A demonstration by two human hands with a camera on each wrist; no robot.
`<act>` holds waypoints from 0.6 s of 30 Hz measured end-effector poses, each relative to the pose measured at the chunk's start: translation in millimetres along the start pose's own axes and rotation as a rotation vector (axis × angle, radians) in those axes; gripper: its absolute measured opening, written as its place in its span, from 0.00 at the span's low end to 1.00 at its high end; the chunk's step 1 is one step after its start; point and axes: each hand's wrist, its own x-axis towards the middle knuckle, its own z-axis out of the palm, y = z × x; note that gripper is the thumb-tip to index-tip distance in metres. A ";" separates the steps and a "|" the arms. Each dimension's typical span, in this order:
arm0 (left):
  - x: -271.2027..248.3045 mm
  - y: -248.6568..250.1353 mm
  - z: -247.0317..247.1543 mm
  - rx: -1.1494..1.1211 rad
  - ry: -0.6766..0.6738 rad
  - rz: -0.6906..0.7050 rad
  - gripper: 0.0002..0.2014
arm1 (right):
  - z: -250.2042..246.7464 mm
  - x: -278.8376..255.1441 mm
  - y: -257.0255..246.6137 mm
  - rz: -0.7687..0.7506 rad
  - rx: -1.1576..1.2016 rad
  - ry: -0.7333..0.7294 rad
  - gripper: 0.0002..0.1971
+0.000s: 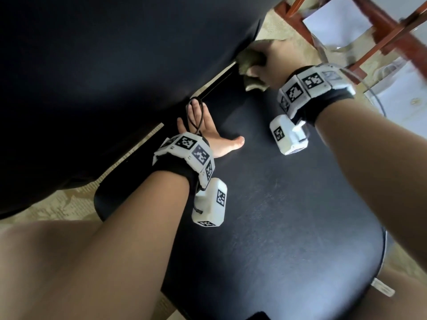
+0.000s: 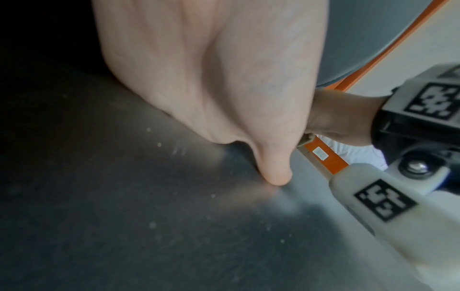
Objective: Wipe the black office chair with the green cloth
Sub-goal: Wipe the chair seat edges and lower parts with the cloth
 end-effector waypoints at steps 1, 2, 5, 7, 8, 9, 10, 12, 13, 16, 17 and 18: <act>0.0 -0.4 0.3 0.000 0.006 -0.001 0.58 | 5.8 -1.8 -7.3 -0.052 0.005 -0.012 0.20; 0.1 -0.8 0.3 -0.005 0.009 -0.001 0.58 | 11.6 -3.2 -13.4 -0.099 -0.009 -0.027 0.19; -0.9 -1.1 0.2 -0.016 0.006 0.006 0.58 | 20.8 1.3 -16.2 -0.089 -0.057 -0.020 0.17; -1.1 -1.0 -0.4 -0.014 0.004 0.009 0.59 | 16.4 7.5 -9.4 -0.014 -0.081 -0.007 0.18; -0.9 -1.0 -1.2 -0.014 0.000 0.009 0.59 | 13.6 11.3 -6.1 0.009 -0.102 -0.015 0.18; -0.3 -0.7 -1.7 -0.015 -0.004 0.009 0.59 | 10.3 14.3 -3.3 0.017 -0.117 -0.021 0.18; 0.2 -0.4 -2.2 -0.014 -0.007 0.008 0.59 | 7.3 17.0 -0.7 0.019 -0.121 -0.023 0.18; 0.4 0.6 -3.2 -0.002 -0.012 0.007 0.59 | 1.5 19.4 2.4 0.042 -0.123 -0.020 0.18; 0.6 1.0 -2.9 0.007 -0.014 0.008 0.59 | -1.3 18.2 3.5 0.050 -0.117 -0.024 0.19; 0.7 3.1 -1.4 0.033 0.003 0.009 0.58 | -9.8 4.6 2.0 0.036 -0.076 -0.031 0.20; 0.8 3.4 -0.4 0.038 0.013 0.006 0.58 | -10.2 -2.8 -1.4 0.015 -0.056 -0.034 0.20; 0.9 3.6 0.1 0.041 0.021 0.001 0.58 | -7.3 -10.6 -6.4 -0.019 -0.022 -0.030 0.20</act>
